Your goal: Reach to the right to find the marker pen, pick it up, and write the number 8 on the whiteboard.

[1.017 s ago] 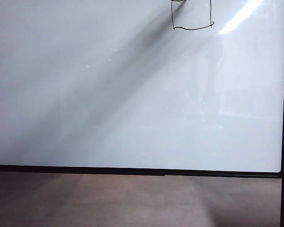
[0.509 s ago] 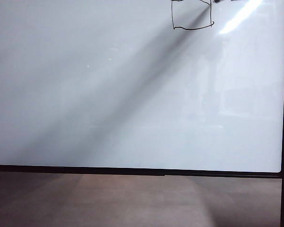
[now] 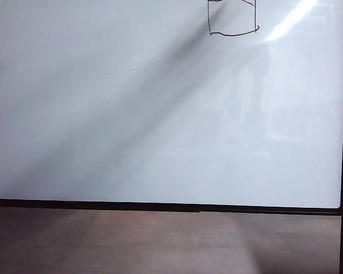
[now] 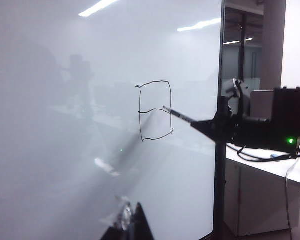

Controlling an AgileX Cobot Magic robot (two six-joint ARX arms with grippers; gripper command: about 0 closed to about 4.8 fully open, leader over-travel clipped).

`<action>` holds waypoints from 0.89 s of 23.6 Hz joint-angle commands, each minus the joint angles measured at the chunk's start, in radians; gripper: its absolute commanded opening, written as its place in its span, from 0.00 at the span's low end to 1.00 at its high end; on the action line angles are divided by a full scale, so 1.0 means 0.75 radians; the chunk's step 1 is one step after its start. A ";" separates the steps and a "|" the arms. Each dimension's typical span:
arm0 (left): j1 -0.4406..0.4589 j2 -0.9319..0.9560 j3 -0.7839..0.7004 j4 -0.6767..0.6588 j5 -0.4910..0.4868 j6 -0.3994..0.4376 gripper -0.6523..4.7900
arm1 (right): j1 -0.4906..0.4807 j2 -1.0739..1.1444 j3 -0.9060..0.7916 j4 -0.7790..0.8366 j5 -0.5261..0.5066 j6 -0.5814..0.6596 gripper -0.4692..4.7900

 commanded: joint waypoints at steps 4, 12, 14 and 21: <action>0.001 0.003 0.006 0.038 0.011 0.000 0.11 | -0.002 -0.142 0.006 -0.070 0.005 -0.053 0.08; 0.001 0.002 -0.081 0.120 0.010 0.000 0.11 | 0.014 -0.303 -0.019 -0.198 0.035 -0.101 0.08; 0.001 0.002 -0.119 0.144 0.010 0.000 0.11 | 0.035 -0.344 -0.051 -0.200 0.076 -0.116 0.08; 0.011 -0.008 -0.326 0.301 0.010 0.000 0.11 | 0.048 -0.469 -0.154 -0.260 0.101 -0.103 0.08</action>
